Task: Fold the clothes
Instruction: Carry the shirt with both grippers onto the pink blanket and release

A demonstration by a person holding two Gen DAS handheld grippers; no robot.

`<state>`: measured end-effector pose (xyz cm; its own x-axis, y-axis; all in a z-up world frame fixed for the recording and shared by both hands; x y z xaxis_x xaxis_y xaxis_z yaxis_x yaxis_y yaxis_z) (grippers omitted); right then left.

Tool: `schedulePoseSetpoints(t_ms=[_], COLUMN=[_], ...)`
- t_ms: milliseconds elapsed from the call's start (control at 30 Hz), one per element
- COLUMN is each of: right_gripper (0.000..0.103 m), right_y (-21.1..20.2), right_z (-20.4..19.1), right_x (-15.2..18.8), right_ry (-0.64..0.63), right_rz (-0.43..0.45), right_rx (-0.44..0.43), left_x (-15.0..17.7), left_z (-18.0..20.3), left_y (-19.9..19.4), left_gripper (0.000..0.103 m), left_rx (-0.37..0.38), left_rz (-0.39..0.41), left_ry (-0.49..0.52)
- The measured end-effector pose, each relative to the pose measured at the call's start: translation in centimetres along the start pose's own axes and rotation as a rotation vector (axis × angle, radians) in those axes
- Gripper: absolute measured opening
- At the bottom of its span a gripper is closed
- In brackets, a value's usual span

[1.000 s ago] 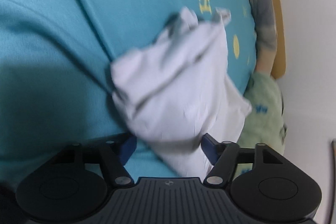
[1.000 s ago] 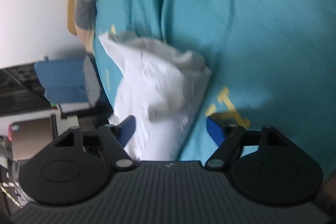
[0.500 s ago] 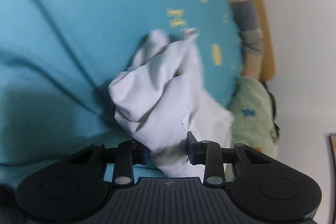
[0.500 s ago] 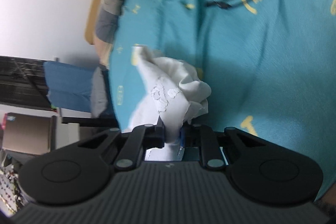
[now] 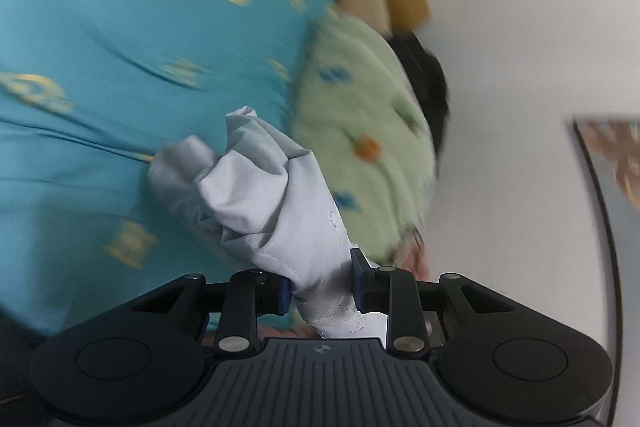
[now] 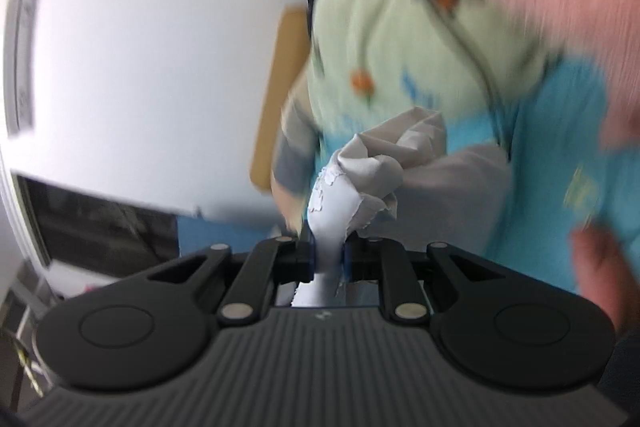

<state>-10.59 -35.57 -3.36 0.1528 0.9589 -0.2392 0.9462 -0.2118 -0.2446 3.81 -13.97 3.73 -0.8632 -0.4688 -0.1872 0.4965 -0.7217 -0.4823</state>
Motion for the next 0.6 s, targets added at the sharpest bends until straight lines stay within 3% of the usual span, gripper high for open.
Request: schedulePoseSetpoints(t_ms=[100, 200, 400, 500, 600], right_gripper=[0.016, 0.016, 0.016, 0.016, 0.016], right_y=[-1.5, -2.8, -7.4, -9.6, -10.6], right_z=[-1.6, -4.0, -10.5, -10.2, -6.4], right_x=[-6.4, -13.4, -24.6, -27.1, -27.3], right_ry=[-0.011, -0.030, -0.243, -0.307, -0.332], right_rz=[0.098, 0.198, 0.444, 0.530, 0.547], right_rx=[-0.007, -0.028, -0.110, -0.096, 0.003], left_x=[3.2, 6.0, 13.4, 17.2, 21.2], left_z=[6.3, 13.8, 26.4, 28.3, 26.4], left_y=[3.4, 7.4, 13.3, 16.1, 18.6], left_gripper=[0.030, 0.030, 0.030, 0.030, 0.030], left_rx=[0.063, 0.171, 0.422, 0.473, 0.447], left_rz=[-0.068, -0.131, -0.238, -0.250, -0.285], left_ry=[0.055, 0.121, 0.220, 0.282, 0.360])
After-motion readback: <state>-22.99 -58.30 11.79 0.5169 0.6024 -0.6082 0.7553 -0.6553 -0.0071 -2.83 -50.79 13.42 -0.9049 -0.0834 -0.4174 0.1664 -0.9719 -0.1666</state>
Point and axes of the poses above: each gripper's, at about its wrist camera, not at the fingertips, and y roughly the way its jaws point, z to its right, x to its underside, the point moved 1 cm from there along y, roughly the way its jaws point, and after that the axes turned 15 degrees about z, right-handed, at the moved point
